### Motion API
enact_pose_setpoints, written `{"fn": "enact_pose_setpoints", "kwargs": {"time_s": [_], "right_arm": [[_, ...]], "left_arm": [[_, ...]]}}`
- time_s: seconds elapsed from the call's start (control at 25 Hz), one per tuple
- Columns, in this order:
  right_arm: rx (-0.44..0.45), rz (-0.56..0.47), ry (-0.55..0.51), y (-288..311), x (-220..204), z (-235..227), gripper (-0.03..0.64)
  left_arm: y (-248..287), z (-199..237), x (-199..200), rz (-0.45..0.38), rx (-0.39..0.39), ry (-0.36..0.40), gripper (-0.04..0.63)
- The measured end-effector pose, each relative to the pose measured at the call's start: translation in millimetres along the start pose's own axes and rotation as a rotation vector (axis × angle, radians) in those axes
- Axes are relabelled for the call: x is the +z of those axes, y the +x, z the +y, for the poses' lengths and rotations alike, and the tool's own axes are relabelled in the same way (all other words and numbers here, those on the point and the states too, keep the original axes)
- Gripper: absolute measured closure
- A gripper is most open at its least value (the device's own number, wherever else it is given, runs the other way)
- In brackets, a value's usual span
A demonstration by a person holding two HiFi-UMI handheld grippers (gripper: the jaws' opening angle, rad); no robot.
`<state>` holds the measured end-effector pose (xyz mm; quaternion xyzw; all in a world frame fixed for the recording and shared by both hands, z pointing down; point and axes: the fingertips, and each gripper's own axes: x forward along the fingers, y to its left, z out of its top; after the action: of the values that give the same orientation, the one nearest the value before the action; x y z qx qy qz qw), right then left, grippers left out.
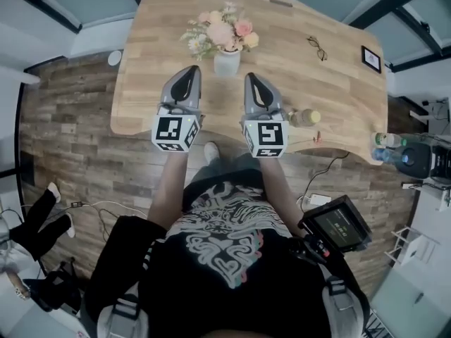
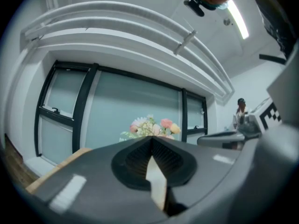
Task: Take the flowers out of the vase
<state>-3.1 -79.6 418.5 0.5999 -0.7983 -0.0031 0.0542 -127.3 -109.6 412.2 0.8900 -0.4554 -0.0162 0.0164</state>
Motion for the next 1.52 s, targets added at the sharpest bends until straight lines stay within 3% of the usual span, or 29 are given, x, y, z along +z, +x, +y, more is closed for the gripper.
{"fn": "enact_pose_setpoints", "kwargs": {"time_s": [0.16,0.44,0.48,0.68,0.84,1.04,1.12,1.32,1.52], "right_arm": [[0.047,-0.003,-0.046,18,-10,2,0.617],[0.126,0.035,-0.004,40,-36,-10,0.609],[0.143,0.04,0.004,43,-39,-10,0.552],[0.191,0.051,0.021,50,-55,-15,0.524],[0.219,0.071,0.038,56,-64,-14,0.43],[0.244,0.081,0.025,60,-66,-18,0.412],[0.26,0.089,0.032,65,-68,-22,0.358],[0.312,0.118,0.029,78,-75,-27,0.307],[0.341,0.165,0.003,89,-91,-31,0.274]], "left_arm": [[14,-6,-14,-0.006,-0.017,0.007,0.606],[32,-13,-32,0.047,0.011,0.045,0.606],[35,-13,-33,0.047,0.013,0.043,0.606],[44,-20,-43,0.054,-0.041,0.043,0.606],[44,-12,-47,0.054,-0.066,-0.008,0.606],[55,-22,-59,0.121,-0.237,-0.063,0.463],[61,-26,-62,0.145,-0.288,-0.051,0.408],[77,-13,-58,0.149,-0.257,-0.065,0.31],[87,-16,-63,0.182,-0.276,-0.088,0.274]]}}
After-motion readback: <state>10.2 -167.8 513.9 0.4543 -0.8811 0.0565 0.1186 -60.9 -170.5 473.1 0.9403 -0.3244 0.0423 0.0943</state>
